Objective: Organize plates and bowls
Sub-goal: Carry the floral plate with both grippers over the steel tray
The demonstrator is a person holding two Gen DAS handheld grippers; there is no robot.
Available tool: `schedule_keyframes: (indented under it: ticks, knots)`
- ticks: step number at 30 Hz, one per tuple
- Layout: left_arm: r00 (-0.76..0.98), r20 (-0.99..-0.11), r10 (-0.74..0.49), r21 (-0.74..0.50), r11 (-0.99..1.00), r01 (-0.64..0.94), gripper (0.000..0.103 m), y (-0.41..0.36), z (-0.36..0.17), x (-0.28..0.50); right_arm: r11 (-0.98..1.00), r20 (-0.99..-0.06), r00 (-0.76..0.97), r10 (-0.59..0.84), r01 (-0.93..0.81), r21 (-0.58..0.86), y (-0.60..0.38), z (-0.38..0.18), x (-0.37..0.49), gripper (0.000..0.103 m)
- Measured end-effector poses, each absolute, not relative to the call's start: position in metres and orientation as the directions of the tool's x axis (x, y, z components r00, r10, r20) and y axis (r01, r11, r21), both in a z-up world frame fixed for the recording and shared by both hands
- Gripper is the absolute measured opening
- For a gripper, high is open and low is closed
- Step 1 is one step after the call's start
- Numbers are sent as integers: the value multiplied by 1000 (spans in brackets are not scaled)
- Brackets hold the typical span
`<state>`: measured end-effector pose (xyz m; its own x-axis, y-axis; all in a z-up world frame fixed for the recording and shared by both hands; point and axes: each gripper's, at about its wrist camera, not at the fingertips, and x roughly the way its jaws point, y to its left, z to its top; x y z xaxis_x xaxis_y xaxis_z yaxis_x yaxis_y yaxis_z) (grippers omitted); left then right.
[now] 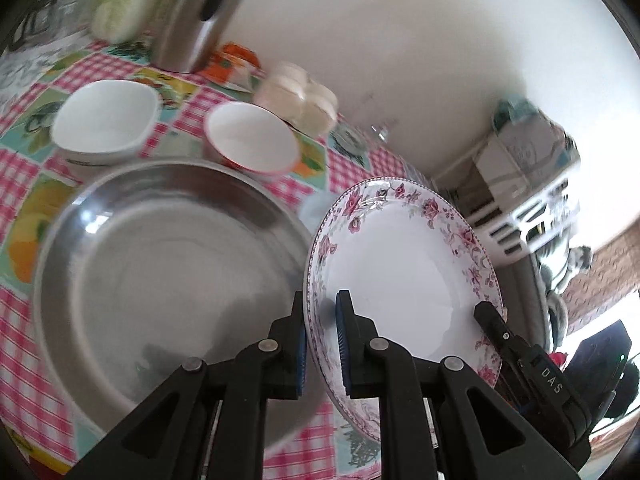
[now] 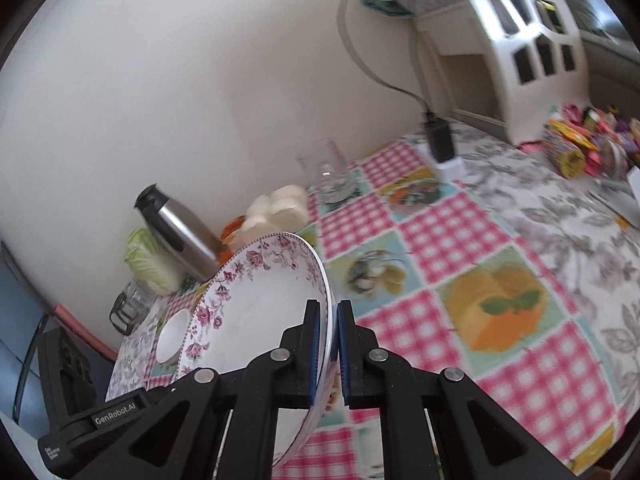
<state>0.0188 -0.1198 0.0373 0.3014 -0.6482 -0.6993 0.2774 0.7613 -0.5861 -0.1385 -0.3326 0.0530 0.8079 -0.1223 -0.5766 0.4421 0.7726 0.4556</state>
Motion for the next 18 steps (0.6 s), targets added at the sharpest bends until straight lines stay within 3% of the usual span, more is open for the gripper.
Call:
schedule_keyframes:
  ticks: [18]
  knots:
    - [380, -697, -609, -614, 780, 123, 13, -2, 32, 68, 816, -588, 808, 12, 333, 473, -235, 54, -51, 10]
